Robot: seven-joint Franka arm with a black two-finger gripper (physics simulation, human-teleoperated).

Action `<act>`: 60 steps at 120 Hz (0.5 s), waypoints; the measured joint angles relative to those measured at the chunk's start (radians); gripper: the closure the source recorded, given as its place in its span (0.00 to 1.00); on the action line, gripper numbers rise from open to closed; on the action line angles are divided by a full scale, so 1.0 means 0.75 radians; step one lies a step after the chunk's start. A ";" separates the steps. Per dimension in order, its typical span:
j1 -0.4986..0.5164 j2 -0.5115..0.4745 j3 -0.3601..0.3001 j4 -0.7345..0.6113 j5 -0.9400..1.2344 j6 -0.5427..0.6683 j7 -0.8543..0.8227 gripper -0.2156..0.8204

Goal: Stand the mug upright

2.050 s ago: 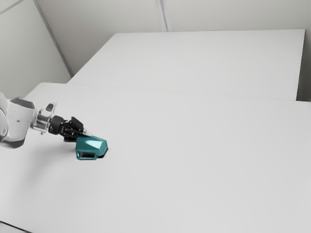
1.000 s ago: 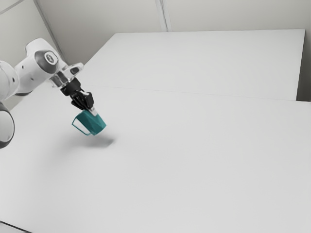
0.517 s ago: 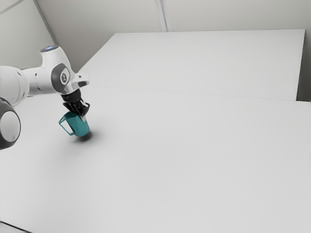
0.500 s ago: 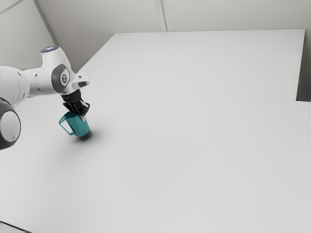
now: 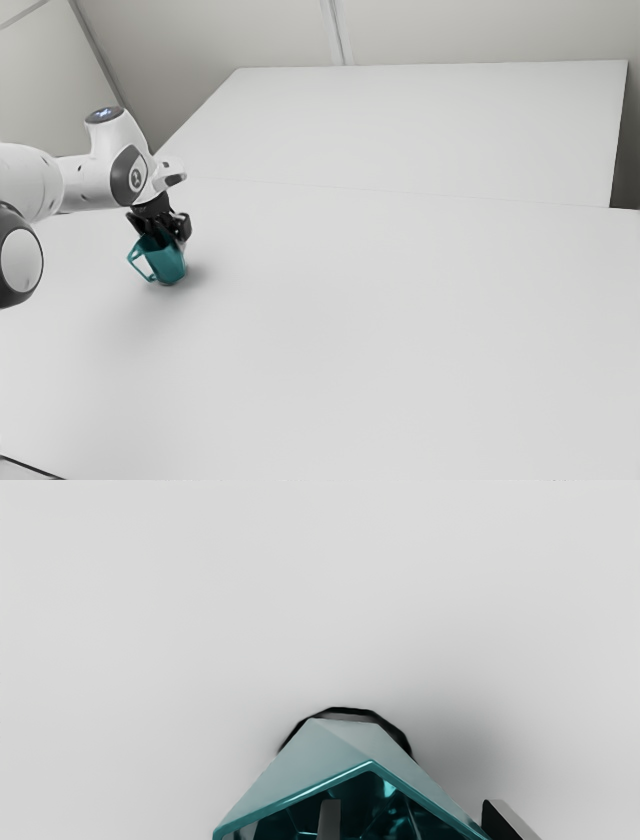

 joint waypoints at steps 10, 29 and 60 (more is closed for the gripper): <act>-0.001 -0.004 0.002 0.003 0.000 0.006 -0.012 0.42; -0.009 -0.050 0.003 0.062 0.005 0.003 -0.030 0.31; -0.145 -0.299 -0.016 0.354 -0.005 -0.477 -0.068 0.24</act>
